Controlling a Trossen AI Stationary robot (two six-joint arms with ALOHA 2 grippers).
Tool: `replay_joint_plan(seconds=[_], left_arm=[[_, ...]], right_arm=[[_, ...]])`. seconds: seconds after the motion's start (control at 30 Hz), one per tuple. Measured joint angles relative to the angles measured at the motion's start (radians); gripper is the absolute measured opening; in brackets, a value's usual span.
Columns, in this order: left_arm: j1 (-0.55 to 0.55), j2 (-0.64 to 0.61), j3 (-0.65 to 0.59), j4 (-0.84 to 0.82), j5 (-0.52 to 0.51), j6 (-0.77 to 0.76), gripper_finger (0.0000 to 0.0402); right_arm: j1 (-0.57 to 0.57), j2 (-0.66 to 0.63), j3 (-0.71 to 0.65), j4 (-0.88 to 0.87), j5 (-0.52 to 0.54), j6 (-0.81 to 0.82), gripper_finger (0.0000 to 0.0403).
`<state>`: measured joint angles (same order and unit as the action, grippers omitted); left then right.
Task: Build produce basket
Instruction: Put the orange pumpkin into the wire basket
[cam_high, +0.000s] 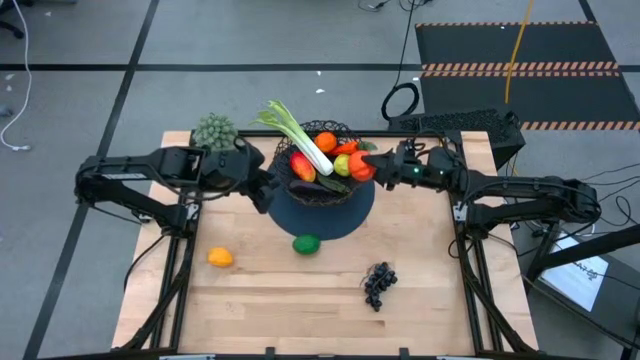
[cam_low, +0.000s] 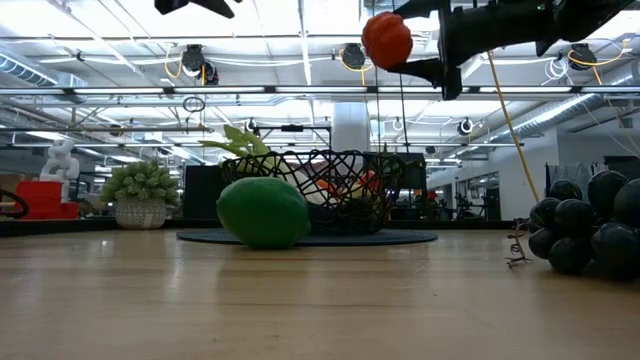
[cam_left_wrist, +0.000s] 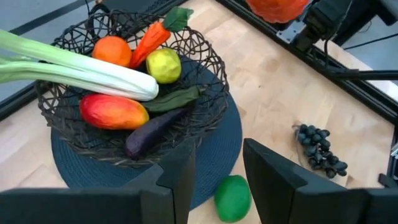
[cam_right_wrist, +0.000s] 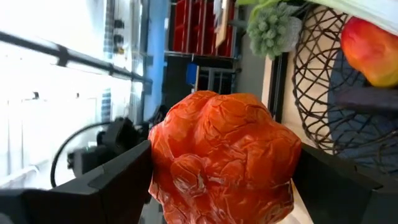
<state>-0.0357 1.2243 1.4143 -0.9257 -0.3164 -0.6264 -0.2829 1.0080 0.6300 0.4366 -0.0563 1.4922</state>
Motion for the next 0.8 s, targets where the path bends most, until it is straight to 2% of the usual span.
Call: replay_joint_plan(seconds=[0.27,0.6,0.8], left_arm=[[-0.014,0.000,0.000,0.016,0.002,-0.069,0.0136],[-0.108,0.000,0.000,0.019,0.032,-0.210,0.0136],[-0.154,0.000,0.000,0.020,0.028,-0.225,0.0136]], right_arm=[[0.013,0.000,0.000,0.006,-0.016,-0.155,0.0336],[0.024,0.000,0.000,0.008,-0.077,-0.323,0.0336],[0.024,0.000,0.000,0.032,-0.077,-0.485,0.0336]])
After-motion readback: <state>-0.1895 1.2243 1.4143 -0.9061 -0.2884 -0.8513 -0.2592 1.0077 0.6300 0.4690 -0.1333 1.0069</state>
